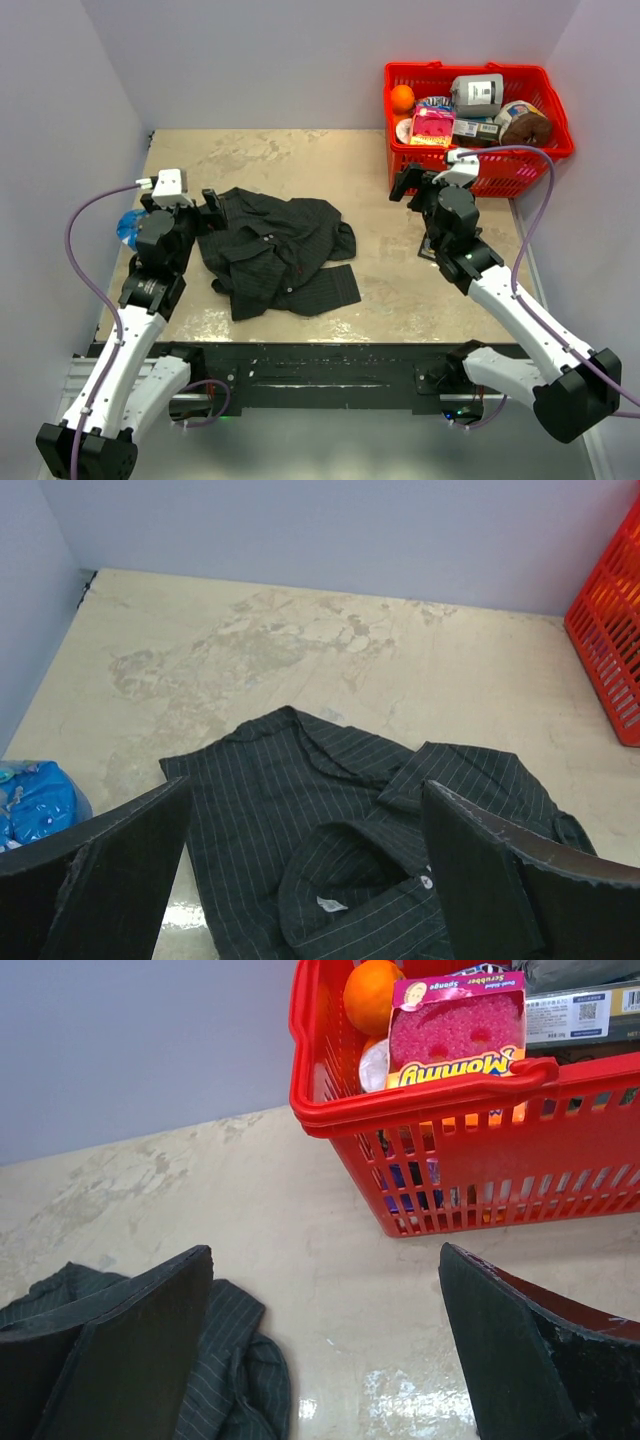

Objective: Pin the brooch onto the clothing
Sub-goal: Pick up the crumpled clothing from the center of the board.

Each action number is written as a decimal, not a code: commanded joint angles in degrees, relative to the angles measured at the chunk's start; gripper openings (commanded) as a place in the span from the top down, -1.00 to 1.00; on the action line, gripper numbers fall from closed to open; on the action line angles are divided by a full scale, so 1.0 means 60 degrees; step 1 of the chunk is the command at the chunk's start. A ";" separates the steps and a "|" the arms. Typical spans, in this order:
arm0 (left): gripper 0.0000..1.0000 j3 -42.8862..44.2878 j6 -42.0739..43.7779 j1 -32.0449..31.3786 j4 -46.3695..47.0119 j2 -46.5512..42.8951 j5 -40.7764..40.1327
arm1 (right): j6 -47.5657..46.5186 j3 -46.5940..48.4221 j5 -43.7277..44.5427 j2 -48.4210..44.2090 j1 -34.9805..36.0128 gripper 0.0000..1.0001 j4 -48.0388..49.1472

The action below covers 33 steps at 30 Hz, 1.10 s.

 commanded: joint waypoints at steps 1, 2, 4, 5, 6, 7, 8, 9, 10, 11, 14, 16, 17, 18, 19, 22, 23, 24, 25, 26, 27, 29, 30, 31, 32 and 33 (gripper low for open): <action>-0.99 0.0552 -0.0166 0.0039 0.0041 0.0025 -0.0318 | -0.0143 0.0016 -0.0004 -0.0253 -0.0004 -0.97 0.0233; -0.99 0.0508 -0.0166 0.0039 0.0084 -0.0062 -0.0493 | -0.0158 0.0088 -0.0034 -0.0253 -0.0019 -0.97 0.0173; -0.99 0.0376 -0.0108 0.0054 0.0158 -0.0136 -0.0611 | -0.0143 0.0133 -0.0165 -0.0268 -0.0019 -0.96 0.0115; -0.99 0.0332 -0.0064 0.0039 0.0187 -0.0194 -0.0699 | -0.0158 0.0177 -0.0224 -0.0253 -0.0004 -0.96 0.0114; -0.99 0.0288 -0.0020 0.0054 0.0187 -0.0195 -0.0714 | -0.0158 0.0192 -0.0282 -0.0253 -0.0019 -0.94 0.0129; -0.99 0.0230 0.0082 0.0054 0.0187 -0.0166 -0.0715 | -0.0216 0.0221 -0.0515 -0.0239 0.0010 -0.93 0.0172; -0.98 0.0215 0.0112 0.0054 0.0144 -0.0107 -0.0686 | -0.0231 0.0264 -0.0619 -0.0195 0.0025 -0.92 0.0231; -0.99 0.0229 0.0185 0.0039 0.0129 -0.0078 -0.0642 | -0.0246 0.0294 -0.0765 -0.0151 0.0054 -0.90 0.0275; -0.99 0.0229 0.0229 0.0054 0.0114 -0.0034 -0.0554 | -0.0333 0.0396 -0.1013 0.0024 0.0171 -0.89 0.0420; -0.99 0.0244 0.0273 0.0039 0.0100 0.0053 -0.0336 | -0.0363 0.0469 -0.1204 0.0156 0.0259 -0.89 0.0480; -0.99 0.0317 0.0346 0.0054 -0.0076 0.0316 -0.0100 | -0.0553 0.1038 -0.1687 0.0959 0.0683 -0.83 0.0364; -0.99 0.0405 0.0361 0.0054 -0.0178 0.0449 -0.0085 | -0.0554 0.1333 -0.1777 0.1400 0.1063 -0.80 0.0174; -0.98 0.0405 0.0361 0.0039 -0.0193 0.0551 -0.0070 | -0.0539 0.1494 -0.1893 0.1779 0.1225 -0.80 0.0173; -0.98 0.0390 0.0376 0.0054 -0.0164 0.0596 -0.0027 | -0.0539 0.1553 -0.1909 0.1943 0.1371 -0.80 0.0187; -0.98 0.0390 0.0376 0.0054 -0.0179 0.0640 0.0017 | -0.0554 0.1699 -0.1909 0.2104 0.1692 -0.80 0.0173; -0.98 0.0390 0.0390 0.0054 -0.0164 0.0903 0.0266 | -0.0656 0.2254 -0.2055 0.3055 0.2323 -0.81 -0.0236; -0.98 0.0419 0.0390 0.0054 -0.0164 0.0962 0.0383 | -0.0729 0.2417 -0.2084 0.3319 0.2499 -0.81 -0.0397; -0.98 0.0420 0.0419 0.0054 -0.0222 0.1035 0.0428 | -0.0860 0.2563 -0.2056 0.3814 0.2820 -0.81 -0.0688; -0.98 0.0449 0.0449 0.0054 -0.0281 0.1210 0.0500 | -0.0905 0.2811 -0.2041 0.4066 0.2968 -0.81 -0.0807; -0.98 0.0492 0.0493 0.0039 -0.0354 0.1327 0.0617 | -0.0920 0.2901 -0.2026 0.4271 0.3115 -0.81 -0.0881; -0.98 0.0609 0.0580 0.0039 -0.0529 0.1445 0.0691 | -0.0876 0.2974 -0.2070 0.4679 0.3334 -0.80 -0.0940; -0.98 0.0697 0.0639 0.0039 -0.0691 0.1825 0.0852 | -0.0759 0.3092 -0.2230 0.5091 0.3496 -0.79 -0.0882; -0.98 0.0770 0.0712 0.0039 -0.0851 0.1972 0.0911 | -0.0643 0.3121 -0.2362 0.5413 0.3656 -0.79 -0.0795; -0.97 0.0815 0.0756 0.0039 -0.0940 0.2307 0.0998 | -0.0584 0.3179 -0.2406 0.5619 0.3731 -0.79 -0.0765; -0.97 0.0946 0.0771 0.0039 -0.1042 0.2499 0.1043 | -0.0496 0.3238 -0.2450 0.5795 0.3789 -0.79 -0.0750; -0.97 0.1005 0.0786 0.0039 -0.1261 0.2704 0.1116 | -0.0408 0.3384 -0.2480 0.5956 0.3877 -0.78 -0.0750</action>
